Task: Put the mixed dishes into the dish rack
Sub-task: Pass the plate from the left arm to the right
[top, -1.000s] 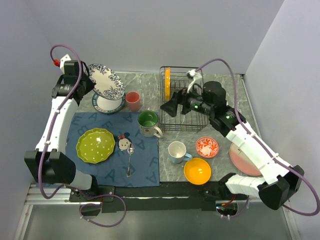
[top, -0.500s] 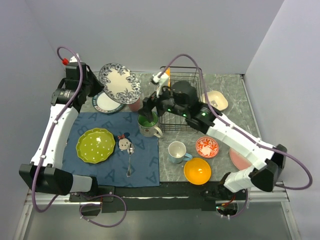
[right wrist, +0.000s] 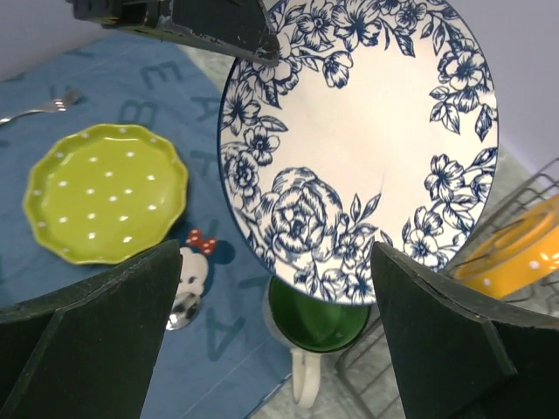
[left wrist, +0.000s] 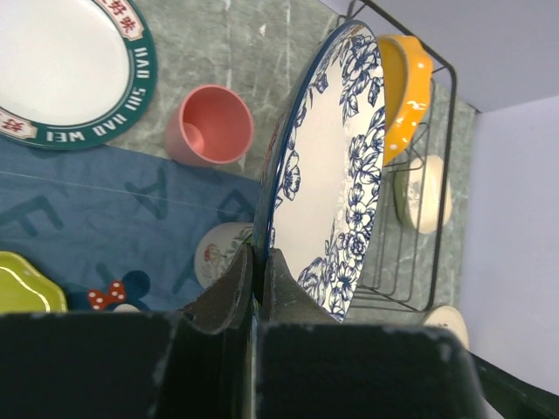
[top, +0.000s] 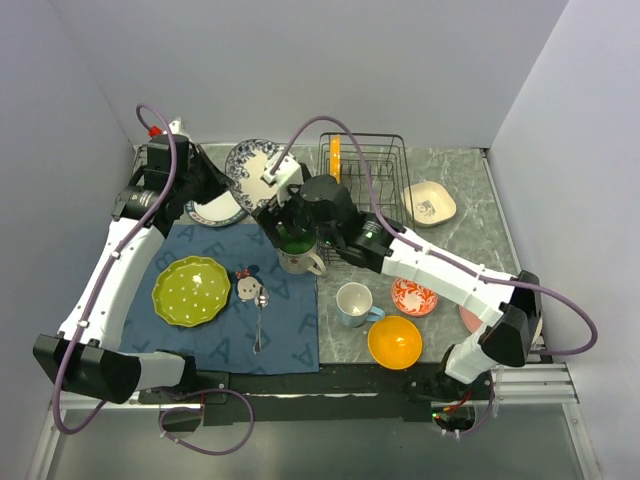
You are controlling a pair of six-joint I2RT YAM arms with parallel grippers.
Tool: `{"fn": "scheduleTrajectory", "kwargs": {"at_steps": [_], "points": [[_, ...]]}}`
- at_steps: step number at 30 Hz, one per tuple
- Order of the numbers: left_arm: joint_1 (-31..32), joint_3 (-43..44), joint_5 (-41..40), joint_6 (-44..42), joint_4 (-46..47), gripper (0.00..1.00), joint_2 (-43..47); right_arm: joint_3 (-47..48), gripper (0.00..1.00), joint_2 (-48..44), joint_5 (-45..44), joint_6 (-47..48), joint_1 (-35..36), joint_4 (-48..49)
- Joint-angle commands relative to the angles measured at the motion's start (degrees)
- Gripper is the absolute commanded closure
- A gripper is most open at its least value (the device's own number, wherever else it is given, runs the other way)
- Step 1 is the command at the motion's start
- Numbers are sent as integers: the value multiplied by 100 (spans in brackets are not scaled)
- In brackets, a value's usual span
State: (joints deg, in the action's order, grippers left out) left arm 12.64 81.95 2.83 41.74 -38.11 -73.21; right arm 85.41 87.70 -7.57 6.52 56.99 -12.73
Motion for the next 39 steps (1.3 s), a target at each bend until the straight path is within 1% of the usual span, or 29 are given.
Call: {"fn": "scheduleTrajectory", "kwargs": {"at_steps": [1, 9, 14, 17, 19, 21, 22, 27, 33, 39], "points": [[45, 181, 227, 590, 998, 99, 422, 398, 4, 203, -789, 498, 207, 350], [98, 93, 156, 722, 981, 99, 430, 626, 6, 678, -1325, 1087, 698, 666], [107, 181, 165, 757, 911, 99, 422, 706, 9, 1047, -1721, 1307, 875, 903], [115, 233, 218, 766, 858, 99, 421, 600, 11, 1205, -2272, 1421, 893, 1255], [115, 225, 262, 748, 849, 99, 430, 530, 11, 1345, -2581, 1518, 884, 1710], [115, 277, 253, 687, 788, 99, 430, 512, 12, 1434, -2853, 1659, 893, 1870], [115, 303, 253, 669, 744, 99, 413, 503, 12, 1495, -2916, 1711, 884, 2010], [115, 313, 262, 678, 708, 99, 413, 451, 16, 1653, -3013, 1809, 893, 2099], [115, 312, 209, 687, 717, 99, 378, 275, 22, 1627, -3110, 1800, 875, 2187], [115, 365, 191, 704, 717, 99, 386, 38, 25, 1663, -3409, 1923, 875, 2494]]}}
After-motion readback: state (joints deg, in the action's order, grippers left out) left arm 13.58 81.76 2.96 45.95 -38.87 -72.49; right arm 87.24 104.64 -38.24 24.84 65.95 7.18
